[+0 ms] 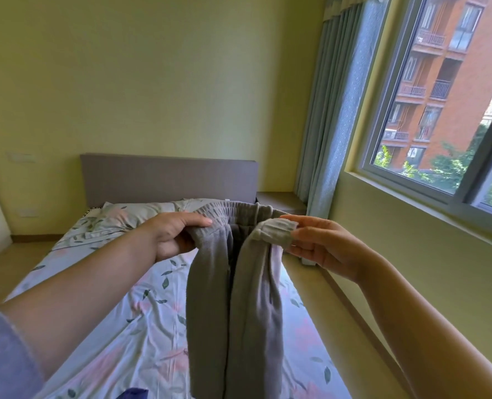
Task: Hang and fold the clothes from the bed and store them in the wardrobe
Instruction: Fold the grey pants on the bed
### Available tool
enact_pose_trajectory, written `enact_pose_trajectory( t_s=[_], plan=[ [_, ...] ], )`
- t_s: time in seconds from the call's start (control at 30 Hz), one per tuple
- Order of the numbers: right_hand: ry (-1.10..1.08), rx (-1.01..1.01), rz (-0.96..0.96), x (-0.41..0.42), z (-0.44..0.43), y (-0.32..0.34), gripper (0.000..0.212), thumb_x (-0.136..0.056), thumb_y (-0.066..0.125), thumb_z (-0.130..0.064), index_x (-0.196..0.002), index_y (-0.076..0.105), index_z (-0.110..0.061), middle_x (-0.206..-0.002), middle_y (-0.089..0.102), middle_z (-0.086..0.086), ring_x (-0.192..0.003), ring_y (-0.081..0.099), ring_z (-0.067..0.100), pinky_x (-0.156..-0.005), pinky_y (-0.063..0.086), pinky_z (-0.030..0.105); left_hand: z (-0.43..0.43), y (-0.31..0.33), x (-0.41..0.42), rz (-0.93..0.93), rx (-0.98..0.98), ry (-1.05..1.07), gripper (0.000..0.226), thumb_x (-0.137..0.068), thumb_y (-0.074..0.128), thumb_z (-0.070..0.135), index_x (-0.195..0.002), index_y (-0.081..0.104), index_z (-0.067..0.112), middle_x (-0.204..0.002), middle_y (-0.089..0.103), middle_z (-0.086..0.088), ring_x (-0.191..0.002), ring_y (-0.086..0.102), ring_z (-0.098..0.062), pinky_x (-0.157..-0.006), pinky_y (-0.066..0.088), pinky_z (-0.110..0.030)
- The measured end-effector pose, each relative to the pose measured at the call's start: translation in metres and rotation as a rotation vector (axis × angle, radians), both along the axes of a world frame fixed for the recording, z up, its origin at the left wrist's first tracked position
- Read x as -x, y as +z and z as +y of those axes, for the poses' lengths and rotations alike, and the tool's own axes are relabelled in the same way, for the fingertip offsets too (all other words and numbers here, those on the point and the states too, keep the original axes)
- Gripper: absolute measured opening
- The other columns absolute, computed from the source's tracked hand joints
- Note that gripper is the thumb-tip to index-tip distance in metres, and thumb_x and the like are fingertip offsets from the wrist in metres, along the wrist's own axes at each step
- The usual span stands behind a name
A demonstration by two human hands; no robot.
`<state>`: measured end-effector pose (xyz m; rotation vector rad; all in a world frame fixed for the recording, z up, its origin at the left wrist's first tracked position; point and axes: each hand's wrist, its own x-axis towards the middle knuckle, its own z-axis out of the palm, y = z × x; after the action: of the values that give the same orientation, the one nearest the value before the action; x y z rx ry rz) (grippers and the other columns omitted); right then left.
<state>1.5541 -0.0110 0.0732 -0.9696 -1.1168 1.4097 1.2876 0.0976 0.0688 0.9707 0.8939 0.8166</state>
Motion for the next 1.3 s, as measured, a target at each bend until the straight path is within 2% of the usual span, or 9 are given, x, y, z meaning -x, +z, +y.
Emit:
enact_pose_trajectory(
  t_s=[0.13,0.23,0.3,0.4,0.6,0.73,0.93,1.07,1.3],
  plan=[
    [-0.166,-0.170,-0.387,0.018,-0.002,0.001,0.035,-0.078,0.066,0.017,-0.105,0.071,-0.005,-0.099,0.071,0.027,-0.090,0.070,0.029,-0.078,0.060,0.030,-0.007,-0.002,-0.006,-0.043,0.043,0.085,0.012,-0.089,0.061,0.003,-0.100,0.064,0.002,-0.095,0.069,-0.014,-0.084,0.066,-0.023,-0.076,0.055,-0.036],
    [-0.463,-0.401,-0.825,0.027,0.002,0.003,0.014,-0.077,0.080,-0.009,-0.073,0.074,-0.021,-0.070,0.067,0.013,-0.061,0.060,0.013,-0.058,0.051,0.021,-0.009,-0.006,-0.009,0.016,0.043,0.149,0.008,-0.087,0.068,0.015,-0.094,0.064,0.014,-0.086,0.069,-0.006,-0.078,0.064,-0.019,-0.070,0.053,-0.032],
    [-0.465,-0.486,-1.007,0.029,0.003,0.004,0.009,-0.076,0.081,-0.027,-0.074,0.072,-0.025,-0.077,0.060,0.001,-0.068,0.055,0.013,-0.063,0.047,0.021,-0.012,-0.005,-0.010,0.035,0.040,0.166,0.008,-0.089,0.068,0.020,-0.094,0.062,0.017,-0.083,0.068,-0.004,-0.076,0.063,-0.019,-0.076,0.051,-0.034],
    [-0.352,-0.523,-0.940,0.034,0.003,0.003,0.013,-0.087,0.070,-0.029,-0.092,0.071,-0.017,-0.106,0.061,-0.005,-0.099,0.060,0.015,-0.087,0.050,0.028,-0.018,-0.001,-0.012,-0.028,0.053,0.135,0.013,-0.097,0.055,0.014,-0.110,0.058,0.012,-0.086,0.068,-0.009,-0.074,0.065,-0.020,-0.060,0.056,-0.033],
    [-0.181,-0.529,-0.827,0.056,-0.001,-0.004,0.033,-0.095,0.060,-0.034,-0.063,0.053,-0.030,-0.057,0.044,-0.017,-0.055,0.040,0.000,-0.055,0.034,0.012,-0.032,-0.001,-0.005,-0.090,-0.022,-0.008,0.019,-0.102,0.042,0.011,-0.108,0.059,0.003,-0.089,0.070,-0.013,-0.072,0.070,-0.020,-0.062,0.061,-0.033],
    [-0.159,-0.543,-0.855,0.070,0.000,0.000,0.034,-0.095,0.060,-0.033,-0.061,0.059,-0.034,-0.055,0.050,-0.018,-0.055,0.045,-0.002,-0.057,0.036,0.007,-0.037,-0.002,-0.002,-0.061,-0.073,-0.051,0.024,-0.099,0.049,0.013,-0.116,0.060,-0.002,-0.102,0.068,-0.017,-0.084,0.069,-0.023,-0.072,0.060,-0.033],
    [-0.243,-0.529,-0.898,0.081,0.005,-0.007,0.026,-0.094,0.060,-0.035,-0.081,0.070,-0.015,-0.071,0.064,-0.003,-0.067,0.056,0.004,-0.063,0.043,0.007,-0.048,-0.003,-0.003,-0.072,-0.211,-0.089,0.017,-0.097,0.054,0.011,-0.095,0.068,0.003,-0.088,0.073,-0.013,-0.077,0.071,-0.019,-0.074,0.060,-0.031],
    [-0.254,-0.518,-0.916,0.082,0.006,-0.011,0.032,-0.093,0.060,-0.039,-0.083,0.070,-0.011,-0.075,0.065,0.006,-0.072,0.058,0.018,-0.068,0.049,0.026,-0.054,-0.001,0.001,-0.047,-0.265,-0.137,0.019,-0.097,0.054,0.017,-0.095,0.069,0.005,-0.084,0.073,-0.012,-0.071,0.071,-0.017,-0.062,0.058,-0.028],
    [-0.333,-0.537,-0.964,0.086,0.011,-0.013,0.032,-0.092,0.059,-0.047,-0.077,0.069,-0.021,-0.069,0.063,-0.003,-0.068,0.059,0.015,-0.071,0.055,0.042,-0.061,0.004,0.009,-0.046,-0.351,-0.256,0.035,-0.089,0.062,0.031,-0.106,0.069,0.002,-0.101,0.071,-0.016,-0.093,0.069,-0.024,-0.081,0.059,-0.034]
  ],
)
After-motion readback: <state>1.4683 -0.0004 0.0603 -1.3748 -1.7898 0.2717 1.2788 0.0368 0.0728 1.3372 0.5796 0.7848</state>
